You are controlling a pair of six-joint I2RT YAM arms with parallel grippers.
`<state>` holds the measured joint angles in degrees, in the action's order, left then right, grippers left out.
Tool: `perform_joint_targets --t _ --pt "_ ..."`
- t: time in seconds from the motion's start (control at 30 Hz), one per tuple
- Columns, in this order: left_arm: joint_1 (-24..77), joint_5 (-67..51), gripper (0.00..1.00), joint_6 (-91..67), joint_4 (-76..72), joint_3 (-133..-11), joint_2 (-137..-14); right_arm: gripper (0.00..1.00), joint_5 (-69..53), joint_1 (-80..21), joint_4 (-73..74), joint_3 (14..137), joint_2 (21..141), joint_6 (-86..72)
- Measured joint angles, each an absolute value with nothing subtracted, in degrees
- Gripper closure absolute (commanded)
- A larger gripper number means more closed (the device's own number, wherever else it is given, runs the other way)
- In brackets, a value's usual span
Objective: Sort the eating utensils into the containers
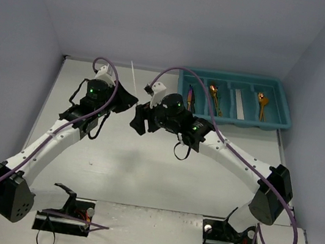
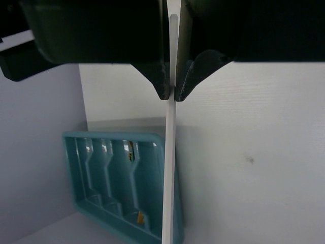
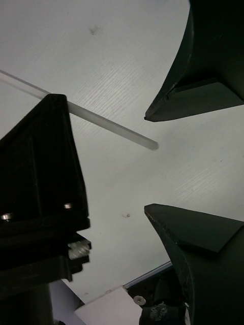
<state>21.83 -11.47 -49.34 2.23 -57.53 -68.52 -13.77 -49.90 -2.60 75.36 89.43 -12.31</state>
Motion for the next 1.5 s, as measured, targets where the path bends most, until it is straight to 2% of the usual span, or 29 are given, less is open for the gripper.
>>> perform_joint_targets --t 0.2,0.37,0.43,0.5,0.53,0.63,0.73,0.77,0.87,1.0,1.27,1.5 --pt "23.7 -12.1 1.00 -50.4 0.3 -56.5 -66.2 0.48 -10.5 -50.0 -3.3 76.0 89.9 -12.7" --pt "25.0 -12.1 1.00 -50.9 -0.5 -55.5 -65.3 0.77 -7.9 -50.0 -4.1 76.3 90.8 -13.2" --pt "25.2 -12.1 1.00 -50.9 -0.6 -55.5 -65.3 0.85 -7.0 -50.0 -4.2 76.4 91.3 -13.4" --pt "25.3 -12.0 1.00 -51.0 -0.7 -55.5 -65.3 0.97 -6.2 -50.0 -4.2 76.4 91.6 -13.4" --pt "25.4 -11.9 1.00 -51.0 -0.8 -55.5 -65.3 0.99 -5.9 -50.0 -4.2 76.4 91.7 -13.4" --pt "25.4 -11.8 0.99 -51.0 -1.6 -55.4 -65.3 1.00 -3.8 -49.8 -4.3 76.4 91.7 -13.5" --pt "25.4 -11.5 0.76 -50.8 -2.0 -55.2 -65.4 1.00 -2.8 -49.9 -4.2 76.4 91.7 -13.5" --pt "25.4 -11.3 0.65 -50.6 -2.1 -55.0 -65.4 1.00 -2.6 -49.9 -4.2 76.4 91.7 -13.5" --pt "25.4 -10.4 0.47 -49.4 -2.3 -54.2 -65.5 1.00 -1.3 -49.9 -4.2 76.4 91.7 -13.5" --pt "25.4 -7.1 0.31 -45.9 2.2 -54.4 -66.0 1.00 0.2 -48.1 -4.0 76.3 91.6 -13.4" --pt "23.3 5.0 0.15 -33.3 17.5 -59.3 -65.8 1.00 4.9 -32.4 -0.4 76.3 91.6 -8.3" --pt "15.7 11.1 0.14 -25.1 25.1 -59.1 -60.6 0.96 10.1 -12.9 1.2 79.2 94.5 -0.5"
